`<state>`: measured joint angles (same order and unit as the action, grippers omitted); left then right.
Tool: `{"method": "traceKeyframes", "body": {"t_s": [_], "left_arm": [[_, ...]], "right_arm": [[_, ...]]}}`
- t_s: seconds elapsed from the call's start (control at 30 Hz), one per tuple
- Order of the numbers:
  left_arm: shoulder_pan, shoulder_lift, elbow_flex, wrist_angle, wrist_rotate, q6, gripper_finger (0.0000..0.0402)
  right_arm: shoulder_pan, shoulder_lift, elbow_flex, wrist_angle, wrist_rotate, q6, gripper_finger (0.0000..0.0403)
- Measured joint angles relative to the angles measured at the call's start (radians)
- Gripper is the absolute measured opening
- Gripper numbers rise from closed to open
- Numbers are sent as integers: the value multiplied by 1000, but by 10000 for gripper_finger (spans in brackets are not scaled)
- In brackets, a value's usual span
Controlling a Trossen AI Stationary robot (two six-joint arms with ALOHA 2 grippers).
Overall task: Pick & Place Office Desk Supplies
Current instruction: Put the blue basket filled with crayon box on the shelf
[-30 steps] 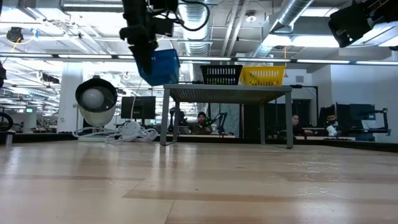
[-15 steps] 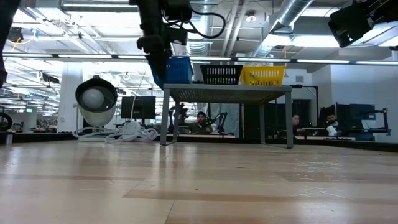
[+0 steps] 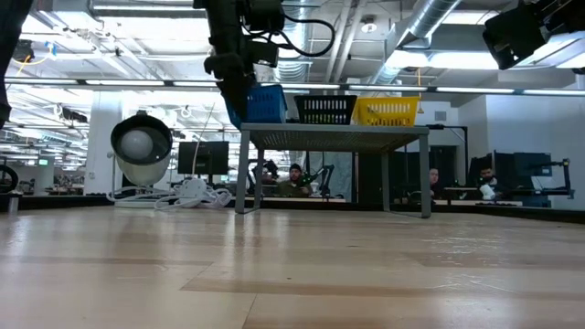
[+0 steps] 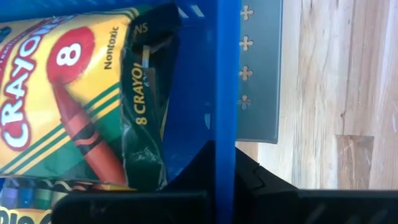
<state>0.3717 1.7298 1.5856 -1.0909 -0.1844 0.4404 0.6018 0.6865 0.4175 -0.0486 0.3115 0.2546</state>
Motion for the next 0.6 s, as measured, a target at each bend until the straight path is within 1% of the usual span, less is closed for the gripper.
{"method": "traceKeyframes", "body": {"t_s": [0.13,0.4,0.5,0.6], "left_arm": [[0,0,0,10,0,-3,0],[0,0,0,-21,22,-77,0],[0,0,4,-25,27,-79,0],[0,0,29,1,86,-81,0]], "right_arm": [[0,0,0,0,0,0,223],[0,0,0,0,0,0,223],[0,0,0,0,0,0,223],[0,0,0,0,0,0,223]]}}
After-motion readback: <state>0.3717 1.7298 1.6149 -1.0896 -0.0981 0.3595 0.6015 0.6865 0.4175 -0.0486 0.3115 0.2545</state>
